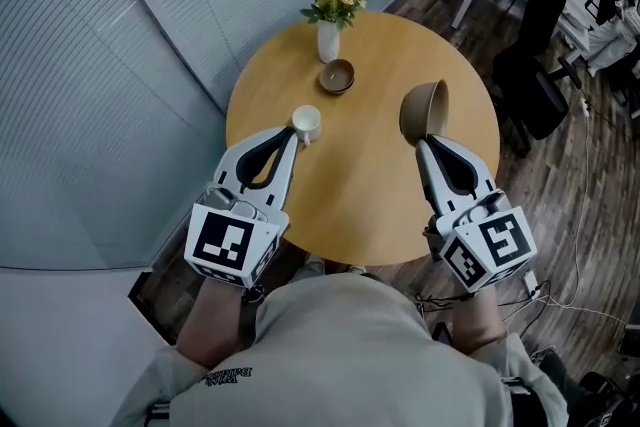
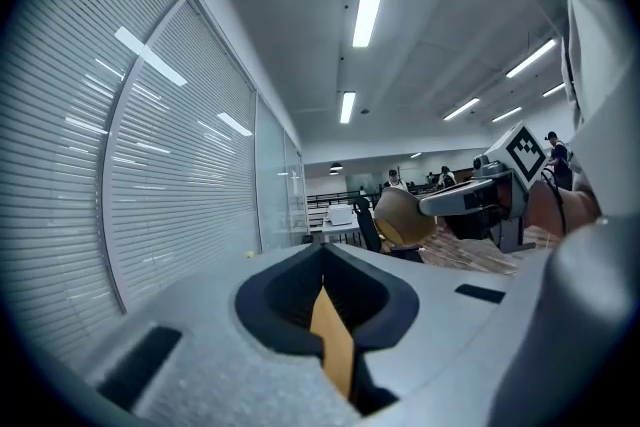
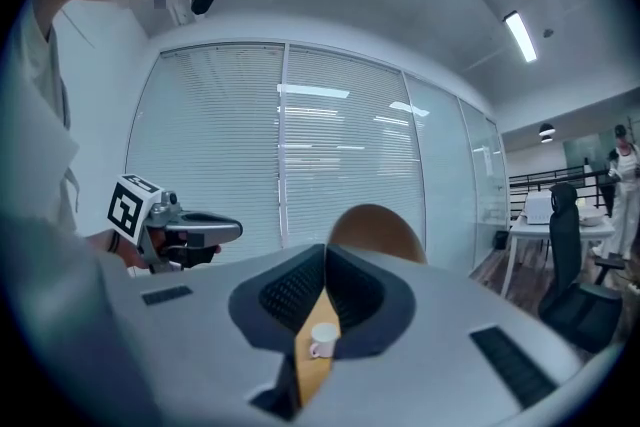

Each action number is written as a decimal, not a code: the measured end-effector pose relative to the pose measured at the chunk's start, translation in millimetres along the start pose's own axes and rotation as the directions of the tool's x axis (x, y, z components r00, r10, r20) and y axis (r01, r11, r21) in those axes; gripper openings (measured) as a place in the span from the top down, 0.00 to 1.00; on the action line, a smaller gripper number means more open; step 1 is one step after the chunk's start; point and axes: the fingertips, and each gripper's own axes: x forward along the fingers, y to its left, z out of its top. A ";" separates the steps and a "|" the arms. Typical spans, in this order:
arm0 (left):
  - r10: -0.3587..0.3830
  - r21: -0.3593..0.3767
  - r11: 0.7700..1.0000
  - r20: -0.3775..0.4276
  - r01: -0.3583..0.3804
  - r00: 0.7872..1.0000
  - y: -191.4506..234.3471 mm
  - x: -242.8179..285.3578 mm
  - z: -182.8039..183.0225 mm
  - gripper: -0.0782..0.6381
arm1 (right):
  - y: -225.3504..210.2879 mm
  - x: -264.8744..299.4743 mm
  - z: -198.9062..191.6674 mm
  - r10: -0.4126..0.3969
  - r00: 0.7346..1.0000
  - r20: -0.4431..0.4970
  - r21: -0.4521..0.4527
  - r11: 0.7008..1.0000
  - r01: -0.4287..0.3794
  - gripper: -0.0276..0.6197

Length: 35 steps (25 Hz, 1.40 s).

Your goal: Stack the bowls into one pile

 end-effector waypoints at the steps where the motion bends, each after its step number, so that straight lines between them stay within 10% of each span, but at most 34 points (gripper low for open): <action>1: 0.001 0.002 1.000 -0.001 -0.001 1.000 -0.6 -0.6 0.1 0.86 | 0.3 0.0 -1.1 0.002 1.000 -0.004 0.001 1.000 -0.002 0.91; 35: 0.096 0.023 0.995 -0.080 -0.095 0.992 72.7 67.5 -52.6 0.86 | -47.5 165.1 -38.0 0.025 0.973 -0.231 -0.293 0.951 -0.094 0.91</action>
